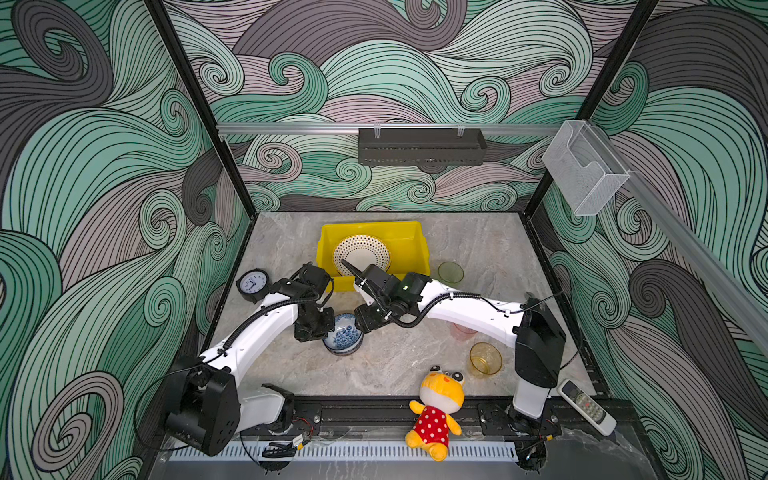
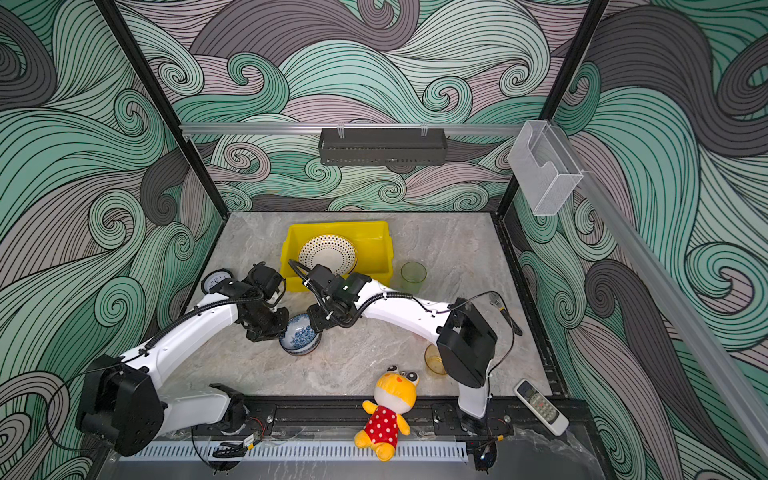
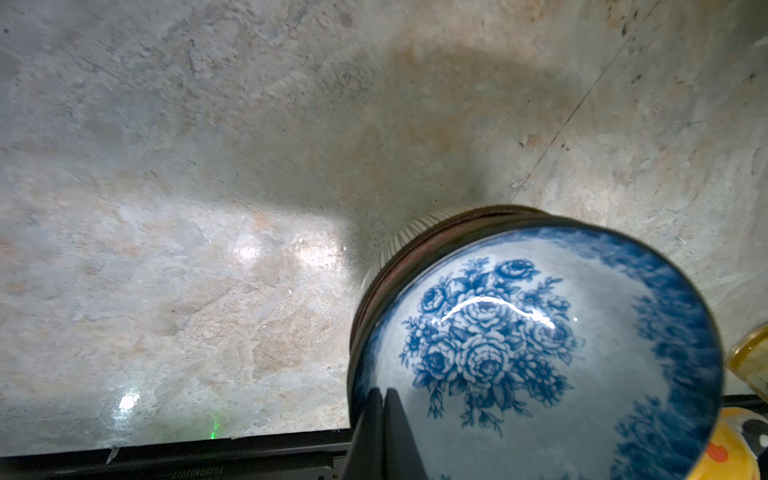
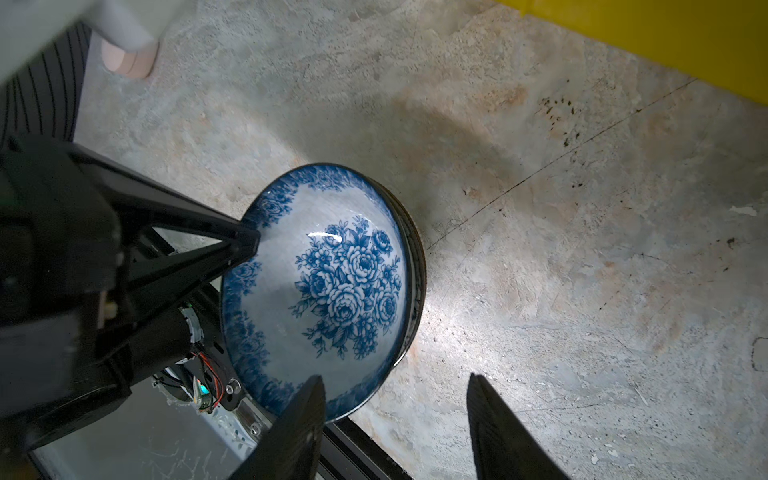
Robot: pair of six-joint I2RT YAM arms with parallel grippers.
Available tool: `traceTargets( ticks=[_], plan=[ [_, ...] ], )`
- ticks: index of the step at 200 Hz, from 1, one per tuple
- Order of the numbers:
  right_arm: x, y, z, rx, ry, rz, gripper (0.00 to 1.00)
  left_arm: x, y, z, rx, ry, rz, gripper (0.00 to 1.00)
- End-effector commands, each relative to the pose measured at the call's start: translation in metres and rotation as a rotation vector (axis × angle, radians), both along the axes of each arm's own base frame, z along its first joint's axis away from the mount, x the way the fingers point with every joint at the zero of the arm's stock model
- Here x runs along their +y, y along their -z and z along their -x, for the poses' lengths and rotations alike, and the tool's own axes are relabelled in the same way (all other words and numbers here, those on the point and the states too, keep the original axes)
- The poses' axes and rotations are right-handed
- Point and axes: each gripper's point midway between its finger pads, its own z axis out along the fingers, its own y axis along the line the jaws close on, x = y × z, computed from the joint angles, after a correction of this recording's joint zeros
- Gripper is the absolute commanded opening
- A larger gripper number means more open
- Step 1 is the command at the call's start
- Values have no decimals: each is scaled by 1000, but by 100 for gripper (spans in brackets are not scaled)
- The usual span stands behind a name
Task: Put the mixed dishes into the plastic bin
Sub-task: 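Reach the right gripper to the blue floral bowl rim beside the left gripper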
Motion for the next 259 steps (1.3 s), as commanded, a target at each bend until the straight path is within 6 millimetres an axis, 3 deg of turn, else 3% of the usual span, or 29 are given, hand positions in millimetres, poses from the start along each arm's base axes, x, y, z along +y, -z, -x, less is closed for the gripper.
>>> traceTargets(
  ticks=[1, 86, 177, 259],
  plan=[
    [-3, 4, 4, 34, 22, 37, 55, 1, -2, 4, -3, 0, 1, 6],
    [15, 9, 4, 84, 33, 24, 50, -3, -2, 5, -7, 10, 25, 6],
    [15, 21, 2, 107, 44, 94, 42, -3, -7, 4, -43, 9, 40, 6],
    [14, 28, 2, 118, 50, 127, 28, -5, -7, 4, -47, 15, 49, 6]
  ],
)
